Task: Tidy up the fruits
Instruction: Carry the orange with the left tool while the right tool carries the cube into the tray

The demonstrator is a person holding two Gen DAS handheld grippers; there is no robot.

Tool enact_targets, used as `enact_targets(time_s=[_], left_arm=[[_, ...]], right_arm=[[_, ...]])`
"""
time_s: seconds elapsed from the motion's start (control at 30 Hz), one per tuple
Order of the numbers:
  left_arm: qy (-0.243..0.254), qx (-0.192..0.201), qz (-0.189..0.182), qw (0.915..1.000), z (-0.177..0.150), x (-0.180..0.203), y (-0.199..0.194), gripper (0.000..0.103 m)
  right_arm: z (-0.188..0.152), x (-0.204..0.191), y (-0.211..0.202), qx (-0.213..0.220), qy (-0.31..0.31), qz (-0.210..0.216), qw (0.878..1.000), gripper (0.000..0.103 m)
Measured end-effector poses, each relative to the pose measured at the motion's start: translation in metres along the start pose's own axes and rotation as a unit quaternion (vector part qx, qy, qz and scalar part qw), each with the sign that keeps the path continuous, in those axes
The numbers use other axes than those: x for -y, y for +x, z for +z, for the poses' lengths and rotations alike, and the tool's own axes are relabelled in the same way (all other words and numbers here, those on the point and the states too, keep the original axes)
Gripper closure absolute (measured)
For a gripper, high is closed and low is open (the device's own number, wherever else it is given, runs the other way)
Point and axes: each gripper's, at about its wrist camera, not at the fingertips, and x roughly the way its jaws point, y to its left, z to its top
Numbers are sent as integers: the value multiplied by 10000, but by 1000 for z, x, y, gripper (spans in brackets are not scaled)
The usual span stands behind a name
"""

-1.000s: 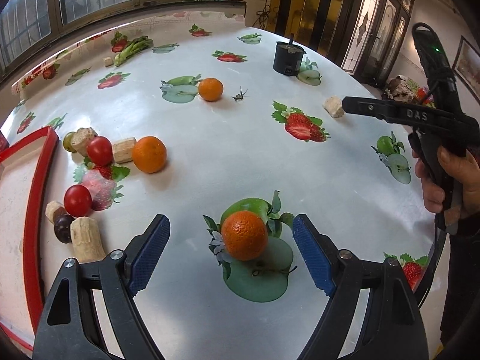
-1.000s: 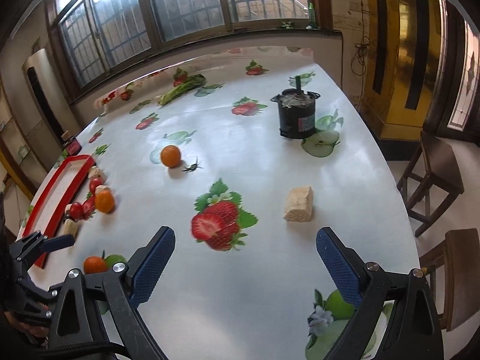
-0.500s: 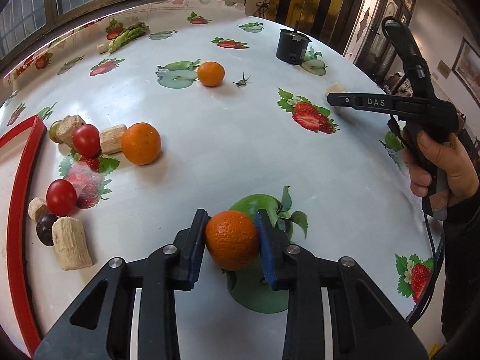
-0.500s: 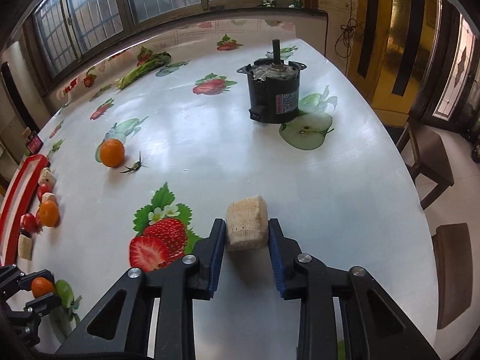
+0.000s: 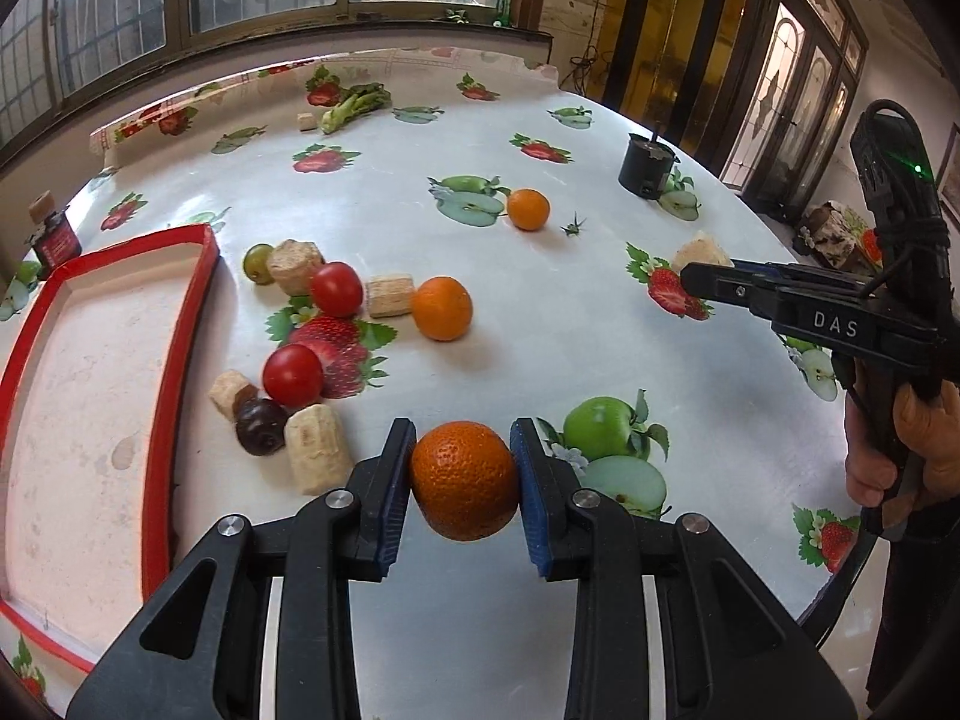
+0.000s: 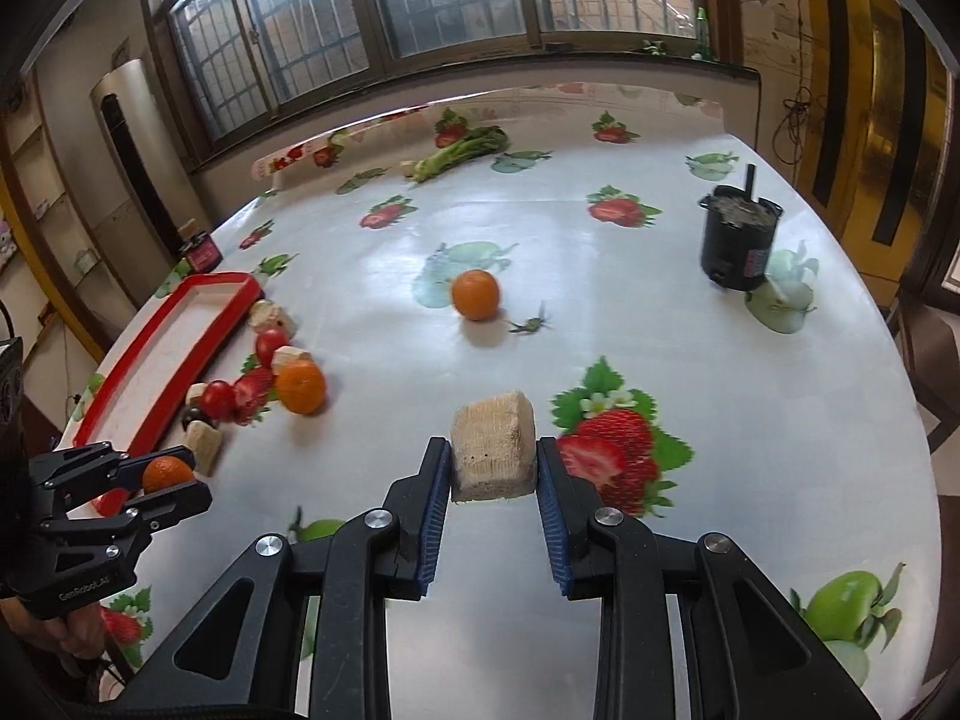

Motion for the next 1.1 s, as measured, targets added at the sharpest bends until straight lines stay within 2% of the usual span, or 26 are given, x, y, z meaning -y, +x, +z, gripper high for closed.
enact_targets(time_s=[0.5,0.87,1.1], left_arm=[[-790,307,659,9942,-17,-79,-40,73],[-1018,567,1171,9863,-22,-112,-63,73],[-1231,614,1401,9805,-28,-138,-73,73]], right_arm=[[8,-88,5,-27,-513,734,9960,74],[15,-130,9,32,-779,1024,9917,74],[20,-174,17,51,-1080,1317,9854,74]])
